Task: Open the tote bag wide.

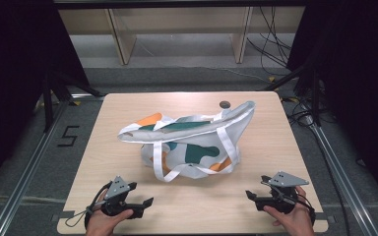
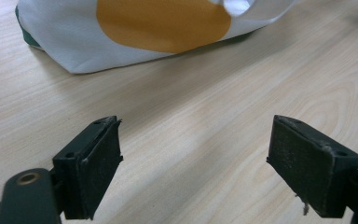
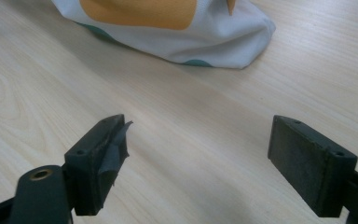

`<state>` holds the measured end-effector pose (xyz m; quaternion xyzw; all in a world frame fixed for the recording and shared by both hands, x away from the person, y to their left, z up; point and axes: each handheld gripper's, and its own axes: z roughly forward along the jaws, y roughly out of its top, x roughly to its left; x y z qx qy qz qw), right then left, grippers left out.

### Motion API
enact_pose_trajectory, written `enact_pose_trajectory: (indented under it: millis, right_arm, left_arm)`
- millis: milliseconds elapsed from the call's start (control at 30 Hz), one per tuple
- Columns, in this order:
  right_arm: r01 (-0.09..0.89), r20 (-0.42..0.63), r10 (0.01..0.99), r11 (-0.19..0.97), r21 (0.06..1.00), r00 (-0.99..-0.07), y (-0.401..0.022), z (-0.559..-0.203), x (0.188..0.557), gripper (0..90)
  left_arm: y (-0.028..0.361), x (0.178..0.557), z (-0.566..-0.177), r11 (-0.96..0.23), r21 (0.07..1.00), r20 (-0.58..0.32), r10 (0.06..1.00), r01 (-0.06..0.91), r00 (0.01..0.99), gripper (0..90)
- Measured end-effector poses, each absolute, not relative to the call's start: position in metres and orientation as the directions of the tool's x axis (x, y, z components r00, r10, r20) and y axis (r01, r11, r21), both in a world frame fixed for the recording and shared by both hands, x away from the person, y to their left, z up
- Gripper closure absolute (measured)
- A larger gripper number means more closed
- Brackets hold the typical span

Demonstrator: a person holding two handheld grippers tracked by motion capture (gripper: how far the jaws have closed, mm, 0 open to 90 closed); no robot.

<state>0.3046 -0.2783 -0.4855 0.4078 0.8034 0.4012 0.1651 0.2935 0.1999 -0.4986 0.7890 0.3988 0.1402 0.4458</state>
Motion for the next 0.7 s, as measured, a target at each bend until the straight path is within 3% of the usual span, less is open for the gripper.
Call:
enact_pose_trajectory:
  millis: [233, 467, 633, 700]
  right_arm:
    - [0.505, 0.029, 0.785, 0.369, 0.78, -0.618, -0.281, -0.4861, 0.3067, 18.2]
    - [0.527, 0.059, 0.791, 0.348, 0.775, -0.609, -0.2801, -0.4854, 0.3054, 17.0]
    - [0.489, 0.029, 0.781, 0.361, 0.794, -0.623, -0.2819, -0.4834, 0.307, 20.3]
    - [0.518, 0.063, 0.789, 0.34, 0.785, -0.612, -0.2805, -0.4829, 0.3052, 22.1]
  left_arm:
    - [0.2018, 0.2943, -0.4982, -0.301, 0.808, -0.124, 0.754, 0.507, 0.645, 16.4]
    - [0.2009, 0.2943, -0.499, -0.291, 0.806, -0.136, 0.756, 0.516, 0.64, 16.5]
    - [0.199, 0.294, -0.4999, -0.276, 0.812, -0.143, 0.761, 0.515, 0.633, 17.9]
    - [0.1987, 0.2938, -0.4995, -0.269, 0.816, -0.144, 0.763, 0.512, 0.63, 18.6]
